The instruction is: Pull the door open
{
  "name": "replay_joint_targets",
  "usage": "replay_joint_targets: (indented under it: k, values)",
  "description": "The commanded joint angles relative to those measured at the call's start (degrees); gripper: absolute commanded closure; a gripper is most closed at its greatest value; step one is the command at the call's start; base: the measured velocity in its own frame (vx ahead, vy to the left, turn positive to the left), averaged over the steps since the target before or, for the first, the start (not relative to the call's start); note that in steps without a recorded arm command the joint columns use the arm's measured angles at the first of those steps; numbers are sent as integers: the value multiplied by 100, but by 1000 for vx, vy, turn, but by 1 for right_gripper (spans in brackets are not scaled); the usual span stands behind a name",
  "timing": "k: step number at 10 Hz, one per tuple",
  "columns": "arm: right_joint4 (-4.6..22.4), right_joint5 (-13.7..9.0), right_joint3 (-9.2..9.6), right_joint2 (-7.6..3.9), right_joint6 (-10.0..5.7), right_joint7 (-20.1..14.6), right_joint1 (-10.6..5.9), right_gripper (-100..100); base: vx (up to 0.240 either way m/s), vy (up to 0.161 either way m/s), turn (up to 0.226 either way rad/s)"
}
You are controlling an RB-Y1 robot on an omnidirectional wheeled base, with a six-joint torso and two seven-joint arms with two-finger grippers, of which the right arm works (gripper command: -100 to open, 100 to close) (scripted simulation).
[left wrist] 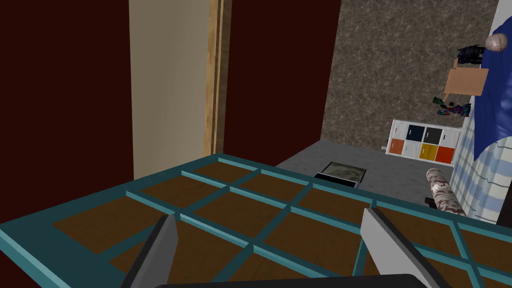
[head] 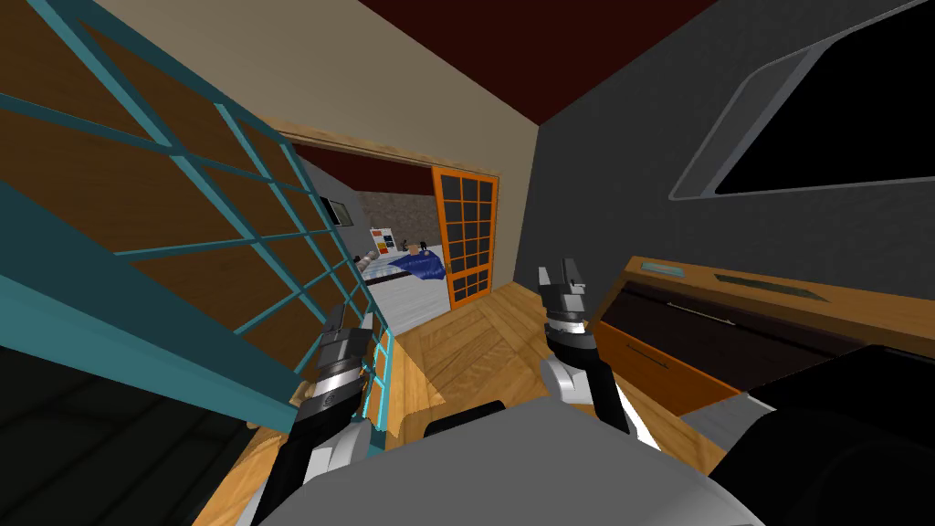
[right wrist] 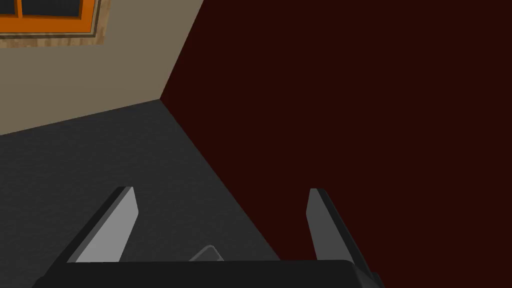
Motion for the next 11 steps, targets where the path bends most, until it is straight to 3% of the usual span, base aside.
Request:
replay_joint_targets:
  k: [1, 7, 11]
  values:
    - [208, -84, -18, -79, -39, -195, -44, -100, 61, -85, 199]
    - [735, -296, -65, -238, -137, -691, -157, -100, 99, 7, 121]
    - [1295, -522, -114, -370, -241, -1217, -277, -100, 101, -23, 159]
